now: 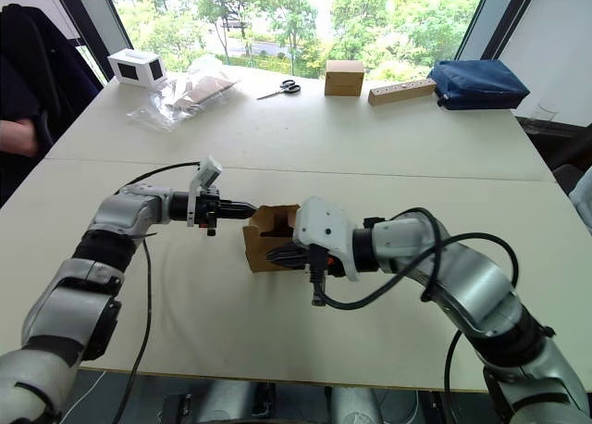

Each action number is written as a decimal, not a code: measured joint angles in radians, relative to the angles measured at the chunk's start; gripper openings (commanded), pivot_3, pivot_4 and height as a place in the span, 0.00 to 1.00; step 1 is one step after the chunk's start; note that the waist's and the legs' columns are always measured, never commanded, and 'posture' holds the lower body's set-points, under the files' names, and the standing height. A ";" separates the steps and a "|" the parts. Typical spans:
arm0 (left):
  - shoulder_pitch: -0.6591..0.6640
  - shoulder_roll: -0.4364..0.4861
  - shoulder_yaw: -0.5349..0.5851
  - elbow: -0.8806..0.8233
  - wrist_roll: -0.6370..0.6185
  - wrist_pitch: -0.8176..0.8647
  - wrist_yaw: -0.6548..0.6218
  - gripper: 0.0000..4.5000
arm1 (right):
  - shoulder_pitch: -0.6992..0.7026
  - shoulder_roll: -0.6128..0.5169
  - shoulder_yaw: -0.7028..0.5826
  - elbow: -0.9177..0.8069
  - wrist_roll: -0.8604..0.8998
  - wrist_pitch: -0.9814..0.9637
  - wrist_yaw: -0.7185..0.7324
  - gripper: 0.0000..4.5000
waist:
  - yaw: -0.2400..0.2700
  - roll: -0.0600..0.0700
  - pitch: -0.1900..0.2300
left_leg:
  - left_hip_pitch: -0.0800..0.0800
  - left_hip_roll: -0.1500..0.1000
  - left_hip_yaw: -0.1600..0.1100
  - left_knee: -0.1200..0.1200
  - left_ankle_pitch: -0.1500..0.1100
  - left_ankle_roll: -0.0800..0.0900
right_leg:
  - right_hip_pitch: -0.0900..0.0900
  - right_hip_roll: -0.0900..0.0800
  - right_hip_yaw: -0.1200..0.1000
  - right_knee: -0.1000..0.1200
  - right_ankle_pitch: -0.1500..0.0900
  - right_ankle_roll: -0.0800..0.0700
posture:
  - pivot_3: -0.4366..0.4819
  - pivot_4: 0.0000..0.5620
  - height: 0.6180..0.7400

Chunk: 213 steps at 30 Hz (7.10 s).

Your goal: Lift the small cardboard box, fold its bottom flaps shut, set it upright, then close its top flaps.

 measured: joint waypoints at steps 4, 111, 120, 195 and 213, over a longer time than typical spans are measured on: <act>-0.058 -0.032 -0.017 0.098 0.049 -0.057 -0.070 0.03 | -0.036 -0.001 0.040 0.042 -0.078 -0.065 0.021 0.00 | -0.001 0.000 0.000 | -0.004 0.000 0.000 0.000 0.000 0.001 | -0.003 0.000 0.000 0.000 0.000 0.000 | 0.48 0.27 1.00; 0.492 0.127 0.286 -0.993 -0.499 0.481 0.443 0.03 | -0.125 0.166 0.098 0.345 -0.281 -0.083 0.065 0.00 | -0.022 0.001 -0.001 | -0.008 0.003 -0.002 0.000 0.002 -0.004 | -0.008 -0.001 -0.001 0.002 0.000 0.000 | 0.48 0.27 1.00; 0.487 0.055 0.190 -0.934 -0.363 0.377 0.527 0.03 | -0.125 0.167 0.096 0.337 -0.281 -0.064 0.045 0.00 | -0.021 0.001 -0.001 | -0.008 0.003 -0.002 0.000 0.002 -0.004 | -0.008 -0.001 -0.001 0.002 0.000 0.000 | 0.48 0.27 1.00; 0.463 0.020 0.238 -0.919 -0.441 0.438 0.615 0.03 | -0.040 0.070 0.026 0.120 -0.187 -0.036 0.100 0.00 | -0.021 0.001 -0.001 | -0.008 0.003 -0.002 0.000 0.002 -0.003 | -0.008 -0.001 -0.001 0.002 0.000 0.000 | 0.48 0.27 1.00; 0.477 0.005 0.228 -0.919 -0.407 0.409 0.618 0.03 | -0.089 0.108 0.111 0.274 -0.324 -0.173 0.099 0.00 | -0.021 0.001 -0.001 | -0.008 0.003 -0.002 0.000 0.002 -0.004 | -0.008 -0.001 -0.001 0.002 0.000 0.000 | 0.48 0.27 1.00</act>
